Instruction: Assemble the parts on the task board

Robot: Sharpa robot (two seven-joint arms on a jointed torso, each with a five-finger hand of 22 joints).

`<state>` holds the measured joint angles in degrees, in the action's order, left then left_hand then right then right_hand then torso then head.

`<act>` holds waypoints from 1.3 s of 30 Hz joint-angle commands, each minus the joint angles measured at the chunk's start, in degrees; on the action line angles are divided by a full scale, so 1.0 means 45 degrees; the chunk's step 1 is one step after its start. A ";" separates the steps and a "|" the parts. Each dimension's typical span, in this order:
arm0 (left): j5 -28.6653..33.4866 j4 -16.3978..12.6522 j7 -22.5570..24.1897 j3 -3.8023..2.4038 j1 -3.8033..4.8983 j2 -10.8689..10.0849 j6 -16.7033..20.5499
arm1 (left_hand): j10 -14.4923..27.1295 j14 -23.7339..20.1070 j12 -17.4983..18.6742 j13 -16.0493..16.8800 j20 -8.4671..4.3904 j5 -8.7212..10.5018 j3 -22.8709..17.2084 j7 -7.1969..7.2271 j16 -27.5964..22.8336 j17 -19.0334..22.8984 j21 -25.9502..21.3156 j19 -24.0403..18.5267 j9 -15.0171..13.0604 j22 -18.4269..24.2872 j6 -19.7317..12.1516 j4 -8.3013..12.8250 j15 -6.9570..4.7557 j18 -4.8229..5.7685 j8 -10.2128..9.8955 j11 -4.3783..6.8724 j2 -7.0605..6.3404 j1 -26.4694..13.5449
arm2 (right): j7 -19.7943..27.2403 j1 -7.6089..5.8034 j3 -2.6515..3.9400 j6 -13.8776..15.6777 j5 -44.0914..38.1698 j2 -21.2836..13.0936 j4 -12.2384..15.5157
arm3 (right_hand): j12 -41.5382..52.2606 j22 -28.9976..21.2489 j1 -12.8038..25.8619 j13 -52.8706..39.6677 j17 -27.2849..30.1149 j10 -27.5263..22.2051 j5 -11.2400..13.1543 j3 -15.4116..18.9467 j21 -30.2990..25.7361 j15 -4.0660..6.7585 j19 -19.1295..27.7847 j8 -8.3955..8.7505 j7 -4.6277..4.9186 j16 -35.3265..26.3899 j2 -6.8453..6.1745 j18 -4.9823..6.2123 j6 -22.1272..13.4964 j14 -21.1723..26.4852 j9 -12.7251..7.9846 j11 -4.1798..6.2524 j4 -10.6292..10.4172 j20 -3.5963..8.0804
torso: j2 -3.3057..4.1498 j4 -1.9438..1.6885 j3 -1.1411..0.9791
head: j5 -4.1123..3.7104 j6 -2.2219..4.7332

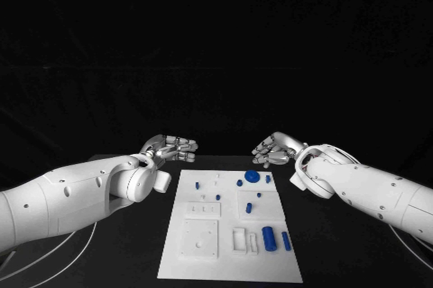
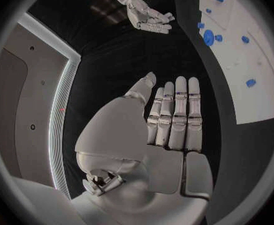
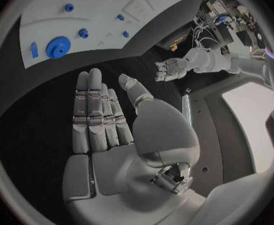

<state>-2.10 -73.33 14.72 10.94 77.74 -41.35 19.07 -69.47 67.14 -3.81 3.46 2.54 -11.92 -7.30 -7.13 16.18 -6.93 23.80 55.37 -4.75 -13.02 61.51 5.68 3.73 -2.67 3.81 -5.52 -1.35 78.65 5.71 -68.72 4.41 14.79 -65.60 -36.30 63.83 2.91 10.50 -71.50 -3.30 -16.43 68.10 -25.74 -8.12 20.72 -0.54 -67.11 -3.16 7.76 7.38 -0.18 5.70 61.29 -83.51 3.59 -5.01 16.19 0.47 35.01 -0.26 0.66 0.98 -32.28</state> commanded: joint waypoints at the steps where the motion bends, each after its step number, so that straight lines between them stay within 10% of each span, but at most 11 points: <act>1: -0.0126 -0.0649 0.0215 -0.0019 0.0105 -0.0265 -0.0718 | 0.0118 0.0138 0.0072 -0.0004 0.0049 0.0129 -0.0001 -0.0006 -0.0139 0.0081 0.0014 -0.0030 0.0031 0.0041 -0.0102 0.0111 0.0046 -0.0106 -0.0016 0.0023 -0.0038 -0.0135 | -0.0818 -0.0167 0.0019 -0.0432 -0.2756 0.0035 0.0221 | 0.0083 0.1307 -0.0229 -0.0014 -0.1848 0.0049 0.0136 -0.0185 0.1643 0.0280 -0.0328 -0.0091 -0.0054 0.0867 -0.0444 0.0035 0.0102 -0.0673 0.0023 0.0056 0.0015 0.0254 | 0.0344 -0.0151 0.0057 | -0.0165 0.0133; 13: -0.0273 -0.2340 0.0308 -0.0052 0.0268 -0.1118 -0.0813 | 0.0269 0.0304 0.0077 -0.0004 0.0084 0.0302 0.0174 -0.0099 -0.0359 0.0207 -0.0071 0.0057 0.0063 0.0227 -0.0281 0.0239 0.0069 -0.0119 -0.0021 -0.0065 -0.0151 -0.0245 | -0.1980 -0.0469 0.0050 -0.0945 -0.5747 0.0119 0.0860 | 0.0116 0.4486 -0.0179 -0.0023 -0.5443 -0.1272 0.0635 -0.0568 0.4372 0.0112 -0.0817 -0.0084 -0.0047 0.6761 -0.1289 0.1219 -0.0290 -0.0424 0.0020 -0.0192 -0.0471 -0.0395 | 0.0901 -0.0505 0.0246 | -0.0510 0.0336; 25: -0.0546 -0.3008 0.0335 -0.0076 0.0371 -0.1420 -0.0802 | 0.0334 0.0335 0.0072 -0.0002 0.0108 0.0311 0.0343 -0.0103 -0.0402 0.0224 -0.0142 0.0115 0.0062 0.0373 -0.0308 0.0243 0.0083 -0.0119 -0.0019 -0.0083 -0.0124 -0.0381 | -0.2238 -0.0488 0.0049 -0.1381 -0.6867 0.0410 0.0763 | 0.0080 0.7335 -0.0561 -0.0009 -0.4967 -0.1477 0.0855 -0.0895 0.3829 0.0032 -0.1181 -0.0091 -0.0006 0.8852 -0.1625 0.1357 -0.0252 0.0086 0.0022 -0.0250 -0.1240 -0.0376 | 0.1321 -0.0682 0.0278 | -0.0700 0.0531; 39: -0.0748 -0.3481 0.0301 -0.0111 0.0538 -0.1485 -0.0833 | 0.0361 0.0356 0.0074 -0.0002 0.0110 0.0345 0.0635 -0.0100 -0.0432 0.0233 -0.0328 0.0290 0.0059 0.0653 -0.0321 0.0195 0.0086 -0.0111 -0.0021 -0.0091 -0.0101 -0.0343 | -0.2305 -0.0397 0.0025 -0.1520 -0.7276 0.0674 0.0339 | 0.0084 0.9389 -0.0412 -0.0008 -0.4744 -0.1350 0.1328 -0.1751 0.3053 0.0041 -0.1660 -0.0074 0.0000 0.9325 -0.1599 0.1299 -0.0149 0.0159 0.0016 -0.0239 -0.0759 -0.0256 | 0.1719 -0.0871 0.0311 | -0.0733 0.0654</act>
<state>-4.82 -88.61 15.38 10.52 79.93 -48.01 16.26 -68.18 68.28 -3.81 3.44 2.85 -10.59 -4.76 -7.75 14.56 -5.97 22.71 56.31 -4.54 -10.13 60.47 6.63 3.99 -2.65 3.81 -6.06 -2.16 77.23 -4.16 -70.67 4.55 9.08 -96.15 -33.40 65.57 3.26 52.31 -73.76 -3.38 -37.82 61.73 -19.97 -15.53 34.70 -0.32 -74.22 -3.49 7.64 49.14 -7.10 11.39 60.44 -83.28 3.72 -6.25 12.60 -0.62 42.13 -3.96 2.08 -2.36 -29.47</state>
